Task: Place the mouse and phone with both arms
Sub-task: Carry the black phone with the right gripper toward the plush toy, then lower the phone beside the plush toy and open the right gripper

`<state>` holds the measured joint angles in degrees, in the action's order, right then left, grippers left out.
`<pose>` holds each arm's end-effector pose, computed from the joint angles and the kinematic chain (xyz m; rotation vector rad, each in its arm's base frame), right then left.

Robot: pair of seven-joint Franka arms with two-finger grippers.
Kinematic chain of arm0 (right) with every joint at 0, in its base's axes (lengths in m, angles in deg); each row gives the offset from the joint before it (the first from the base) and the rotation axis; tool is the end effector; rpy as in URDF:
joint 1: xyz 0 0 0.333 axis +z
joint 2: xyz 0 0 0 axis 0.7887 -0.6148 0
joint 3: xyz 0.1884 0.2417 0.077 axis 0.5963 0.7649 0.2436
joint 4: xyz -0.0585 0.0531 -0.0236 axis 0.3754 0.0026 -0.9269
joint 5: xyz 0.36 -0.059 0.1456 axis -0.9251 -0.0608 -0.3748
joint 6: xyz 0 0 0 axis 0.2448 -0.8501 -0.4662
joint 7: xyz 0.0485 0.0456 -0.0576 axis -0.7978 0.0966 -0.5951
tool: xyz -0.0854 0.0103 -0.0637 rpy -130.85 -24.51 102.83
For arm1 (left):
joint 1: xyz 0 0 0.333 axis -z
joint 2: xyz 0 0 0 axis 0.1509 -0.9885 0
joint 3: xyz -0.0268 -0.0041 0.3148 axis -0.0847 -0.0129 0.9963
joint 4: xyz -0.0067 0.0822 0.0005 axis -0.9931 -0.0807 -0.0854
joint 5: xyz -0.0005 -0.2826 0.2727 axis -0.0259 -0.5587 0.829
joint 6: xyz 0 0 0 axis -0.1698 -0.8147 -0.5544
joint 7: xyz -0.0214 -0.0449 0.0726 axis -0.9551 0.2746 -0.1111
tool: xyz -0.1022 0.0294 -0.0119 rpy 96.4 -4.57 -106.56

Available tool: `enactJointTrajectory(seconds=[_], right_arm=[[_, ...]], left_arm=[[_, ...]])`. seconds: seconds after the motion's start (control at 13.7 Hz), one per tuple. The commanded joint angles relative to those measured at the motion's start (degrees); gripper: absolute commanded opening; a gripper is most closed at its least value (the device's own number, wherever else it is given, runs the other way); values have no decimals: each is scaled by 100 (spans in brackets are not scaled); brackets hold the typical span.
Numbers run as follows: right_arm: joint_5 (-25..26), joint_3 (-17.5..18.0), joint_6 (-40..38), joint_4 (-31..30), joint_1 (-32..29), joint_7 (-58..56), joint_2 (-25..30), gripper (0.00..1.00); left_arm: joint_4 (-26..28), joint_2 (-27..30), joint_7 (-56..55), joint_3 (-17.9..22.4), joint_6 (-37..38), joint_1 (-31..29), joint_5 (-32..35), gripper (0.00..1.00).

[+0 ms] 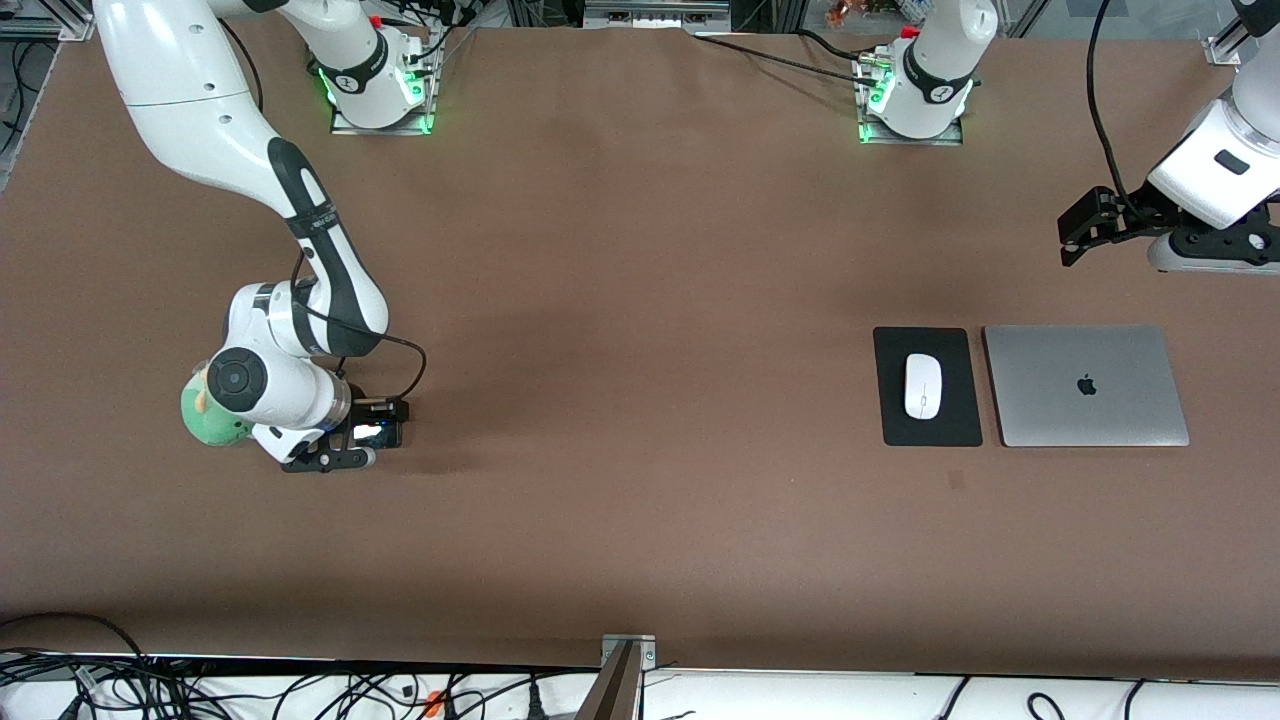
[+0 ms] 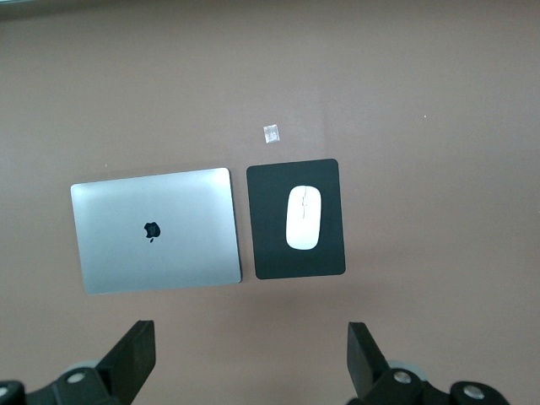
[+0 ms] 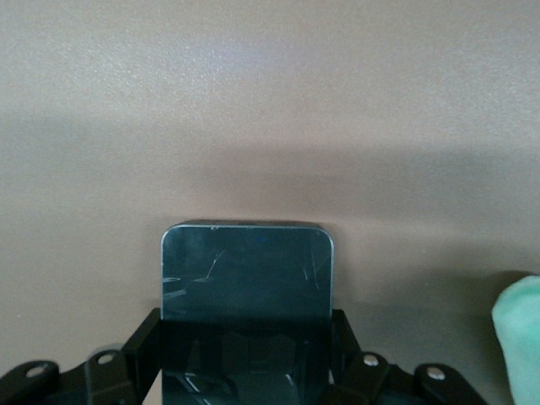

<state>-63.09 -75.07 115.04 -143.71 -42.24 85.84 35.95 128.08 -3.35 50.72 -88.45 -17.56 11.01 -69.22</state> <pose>0.6594 0.0921 0.1823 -3.1106 -0.1266 0.1375 0.5514 -0.0390 0.6081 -3.0623 0.1158 -0.0494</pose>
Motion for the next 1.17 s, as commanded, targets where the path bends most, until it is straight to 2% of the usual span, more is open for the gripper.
enactJointTrajectory(seconds=[0.0, 0.29, 0.66, 1.09], right_arm=[[-109, 96, -24, -53, -121, -136, 224, 100], [-100, 87, -411, 53, -112, -153, 706, 100], [-91, 78, -1331, 70, -112, 5, 1936, 100], [-65, -132, -2641, 105, -112, -4, 3273, 100]], left_arm=[[-174, -86, 122, 27, 128, 39, -11, 100], [-218, -95, 122, 27, 207, 39, -11, 100], [-218, -95, 122, 27, 234, 39, -11, 100], [-218, -95, 122, 27, 269, 39, -11, 100]])
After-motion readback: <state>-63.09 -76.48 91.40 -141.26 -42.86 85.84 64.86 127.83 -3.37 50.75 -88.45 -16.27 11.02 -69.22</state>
